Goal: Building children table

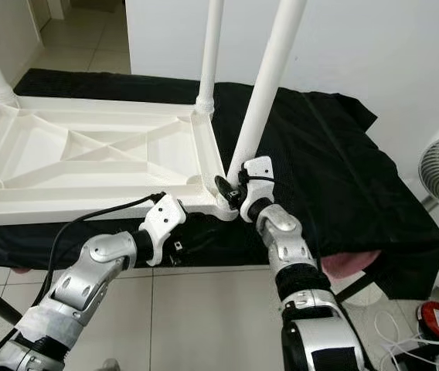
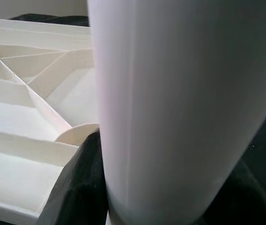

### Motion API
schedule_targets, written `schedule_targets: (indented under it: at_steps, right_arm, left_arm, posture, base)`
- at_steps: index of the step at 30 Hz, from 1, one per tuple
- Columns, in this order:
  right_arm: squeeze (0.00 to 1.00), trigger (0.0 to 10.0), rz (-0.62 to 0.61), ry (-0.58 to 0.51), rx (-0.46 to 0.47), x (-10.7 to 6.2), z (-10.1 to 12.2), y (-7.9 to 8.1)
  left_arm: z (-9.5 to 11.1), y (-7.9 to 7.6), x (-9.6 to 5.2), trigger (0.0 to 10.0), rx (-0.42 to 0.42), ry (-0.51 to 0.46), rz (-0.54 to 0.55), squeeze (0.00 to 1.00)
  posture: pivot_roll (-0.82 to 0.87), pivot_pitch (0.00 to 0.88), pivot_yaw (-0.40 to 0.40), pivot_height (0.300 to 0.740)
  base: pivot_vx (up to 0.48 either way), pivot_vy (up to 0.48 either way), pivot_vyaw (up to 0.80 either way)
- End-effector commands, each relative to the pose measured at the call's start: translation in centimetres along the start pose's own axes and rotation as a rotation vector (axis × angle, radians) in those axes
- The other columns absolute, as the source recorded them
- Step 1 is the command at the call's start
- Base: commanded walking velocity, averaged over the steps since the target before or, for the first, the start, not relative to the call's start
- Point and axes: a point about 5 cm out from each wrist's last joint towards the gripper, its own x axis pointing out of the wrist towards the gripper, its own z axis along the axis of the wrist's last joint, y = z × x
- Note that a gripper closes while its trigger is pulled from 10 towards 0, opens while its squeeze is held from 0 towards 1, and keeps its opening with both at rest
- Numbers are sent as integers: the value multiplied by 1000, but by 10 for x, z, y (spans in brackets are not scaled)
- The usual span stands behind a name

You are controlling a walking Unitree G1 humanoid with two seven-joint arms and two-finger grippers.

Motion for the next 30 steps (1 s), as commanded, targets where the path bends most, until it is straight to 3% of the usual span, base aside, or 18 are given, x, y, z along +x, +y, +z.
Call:
schedule_targets:
  at_steps: [1, 3, 4, 5, 9, 12, 18, 19, 20, 23, 28, 29, 30]
  right_arm:
    - [0, 10000, -127, 41, 14, -8, -9, -12]
    - [0, 10000, -245, 26, 28, -12, -9, -5]
    - [0, 10000, -245, 26, 28, -12, -9, -5]
    - [0, 10000, -348, 8, 44, -15, -8, -2]
    - [0, 10000, -463, -21, 106, -19, -7, 8]
    - [0, 10000, -421, -40, 142, -20, -6, 19]
    - [0, 10000, -378, -37, 148, -20, -5, 22]
    - [306, 10000, -370, -32, 143, -20, -4, 21]
    - [1000, 10000, -362, -38, 135, -21, -3, 20]
    - [1000, 10000, -353, -41, 133, -22, -2, 19]
    - [1000, 10000, -232, -40, 77, -26, -1, 13]
    - [231, 10000, -189, -23, 53, -27, -3, 10]
    - [231, 10000, -189, -23, 53, -27, -3, 10]
  left_arm:
    - [1, 0, 1, 10000, 4, 4, 49, 0]
    - [0, -1, 1, 10000, 3, 5, 46, 0]
    - [0, -1, 1, 10000, 3, 5, 46, 0]
    - [0, -2, 2, 10000, 2, 5, 43, 0]
    - [1, -3, 3, 10000, 1, 2, 37, 0]
    - [1, -3, 3, 10000, -1, 1, 35, 0]
    - [0, -3, 2, 10000, 2, 3, 36, 0]
    - [0, -3, 2, 10000, 3, 4, 36, 0]
    - [0, -3, 2, 10000, 4, 4, 36, 0]
    - [0, -3, 2, 10000, 5, 4, 36, 0]
    - [1, -4, 3, 10000, 5, 1, 28, 0]
    - [1, -4, 3, 10000, 6, 1, 27, 0]
    - [1, -4, 3, 10000, 6, 1, 27, 0]
  posture:
    - [37, 19, -114, 740]
    - [33, 15, -113, 740]
    - [33, 15, -113, 740]
    - [33, 14, -114, 740]
    - [39, 10, -116, 740]
    - [41, 6, -116, 740]
    - [44, 0, -118, 740]
    - [45, 0, -119, 740]
    - [44, 0, -119, 740]
    - [44, 0, -118, 740]
    - [40, 0, -112, 740]
    - [41, 0, -112, 740]
    - [41, 0, -112, 740]
  base:
    - [0, 0, 0]
    - [0, 0, 0]
    - [0, 0, 0]
    - [0, 0, 0]
    - [0, 0, 0]
    - [0, 0, 0]
    - [0, 0, 0]
    - [0, 0, 0]
    - [0, 0, 0]
    - [0, 0, 0]
    - [0, 0, 0]
    - [0, 0, 0]
    - [0, 0, 0]
